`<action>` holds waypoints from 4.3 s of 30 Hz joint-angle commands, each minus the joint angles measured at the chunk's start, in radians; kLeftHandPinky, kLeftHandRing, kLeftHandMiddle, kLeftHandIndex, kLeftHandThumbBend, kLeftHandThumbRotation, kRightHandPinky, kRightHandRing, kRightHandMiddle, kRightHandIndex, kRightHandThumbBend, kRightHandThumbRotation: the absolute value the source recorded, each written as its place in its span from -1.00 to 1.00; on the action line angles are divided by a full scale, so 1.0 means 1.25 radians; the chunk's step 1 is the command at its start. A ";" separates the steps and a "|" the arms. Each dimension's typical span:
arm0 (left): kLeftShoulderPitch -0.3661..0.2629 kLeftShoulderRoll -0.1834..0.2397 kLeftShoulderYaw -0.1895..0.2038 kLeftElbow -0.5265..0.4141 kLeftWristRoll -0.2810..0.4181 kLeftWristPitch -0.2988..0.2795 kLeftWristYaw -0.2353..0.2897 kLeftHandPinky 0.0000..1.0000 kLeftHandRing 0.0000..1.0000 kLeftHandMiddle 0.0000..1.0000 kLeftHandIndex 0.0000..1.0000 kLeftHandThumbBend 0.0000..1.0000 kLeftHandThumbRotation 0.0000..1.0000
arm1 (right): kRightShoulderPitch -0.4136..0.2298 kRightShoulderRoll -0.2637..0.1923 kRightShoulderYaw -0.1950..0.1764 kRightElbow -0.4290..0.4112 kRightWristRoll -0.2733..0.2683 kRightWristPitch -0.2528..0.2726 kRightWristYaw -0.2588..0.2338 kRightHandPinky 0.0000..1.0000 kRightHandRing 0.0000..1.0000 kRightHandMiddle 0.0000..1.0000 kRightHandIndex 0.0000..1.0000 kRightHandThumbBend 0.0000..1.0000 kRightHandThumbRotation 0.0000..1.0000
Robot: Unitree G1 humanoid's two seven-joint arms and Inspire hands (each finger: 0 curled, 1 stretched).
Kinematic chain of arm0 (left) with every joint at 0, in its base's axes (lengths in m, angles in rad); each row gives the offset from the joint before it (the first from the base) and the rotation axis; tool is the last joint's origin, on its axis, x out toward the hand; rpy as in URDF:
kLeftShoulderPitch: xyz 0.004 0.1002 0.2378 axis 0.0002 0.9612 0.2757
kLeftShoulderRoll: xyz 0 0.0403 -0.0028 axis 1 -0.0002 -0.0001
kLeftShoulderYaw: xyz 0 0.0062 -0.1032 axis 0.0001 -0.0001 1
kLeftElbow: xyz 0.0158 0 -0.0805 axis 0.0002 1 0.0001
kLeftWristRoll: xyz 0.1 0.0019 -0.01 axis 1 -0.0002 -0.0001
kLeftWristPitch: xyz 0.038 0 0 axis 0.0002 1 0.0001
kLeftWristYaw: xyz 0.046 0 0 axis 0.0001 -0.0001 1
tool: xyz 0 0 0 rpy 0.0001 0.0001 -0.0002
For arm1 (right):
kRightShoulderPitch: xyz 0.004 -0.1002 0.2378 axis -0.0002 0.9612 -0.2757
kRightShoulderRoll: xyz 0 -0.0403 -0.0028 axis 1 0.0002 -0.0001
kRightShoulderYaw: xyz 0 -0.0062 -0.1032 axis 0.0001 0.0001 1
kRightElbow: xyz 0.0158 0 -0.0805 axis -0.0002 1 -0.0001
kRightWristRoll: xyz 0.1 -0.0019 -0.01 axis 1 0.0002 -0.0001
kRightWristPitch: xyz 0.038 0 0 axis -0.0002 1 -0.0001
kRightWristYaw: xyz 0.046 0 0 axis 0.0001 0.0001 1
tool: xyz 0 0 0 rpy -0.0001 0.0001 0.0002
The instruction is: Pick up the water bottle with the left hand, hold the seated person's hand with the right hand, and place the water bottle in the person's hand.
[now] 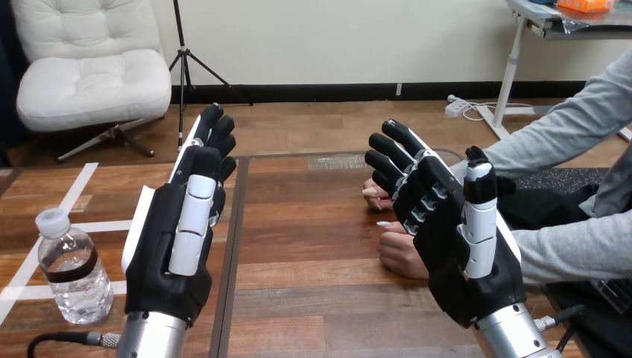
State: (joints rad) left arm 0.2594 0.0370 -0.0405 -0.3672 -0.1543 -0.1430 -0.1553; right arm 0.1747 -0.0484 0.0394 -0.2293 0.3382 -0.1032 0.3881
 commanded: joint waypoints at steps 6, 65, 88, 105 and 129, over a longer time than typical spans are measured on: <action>-0.011 -0.008 -0.011 -0.037 -0.001 -0.014 0.002 0.91 0.94 0.91 0.91 0.38 0.82 | -0.046 -0.006 0.002 -0.020 -0.001 0.001 0.001 1.00 0.87 0.84 0.83 0.61 1.00; -0.101 0.020 0.193 -0.015 -0.017 -0.179 0.090 0.73 0.85 0.86 0.83 0.30 0.88 | -0.042 -0.003 0.002 -0.022 0.000 0.001 0.002 1.00 0.87 0.84 0.84 0.60 1.00; -0.120 0.046 0.304 0.006 -0.017 -0.188 0.141 0.74 0.83 0.82 0.76 0.63 0.86 | -0.046 -0.004 0.001 -0.016 -0.005 -0.001 0.001 1.00 0.87 0.84 0.84 0.61 1.00; -0.132 0.054 0.367 0.035 -0.015 -0.187 0.182 0.60 0.73 0.72 0.67 0.66 0.87 | -0.046 -0.005 -0.001 -0.016 -0.001 -0.001 0.004 1.00 0.88 0.84 0.83 0.61 1.00; -0.152 0.110 0.432 0.143 -0.014 -0.216 0.177 0.68 0.77 0.76 0.70 0.62 0.97 | -0.045 -0.007 -0.001 -0.021 0.000 0.003 0.003 1.00 0.87 0.84 0.83 0.61 1.00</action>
State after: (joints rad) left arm 0.1327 0.1269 0.4744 -0.2225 -0.1675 -0.3792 0.0728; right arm 0.1747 -0.0496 0.0394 -0.2294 0.3368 -0.0923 0.3884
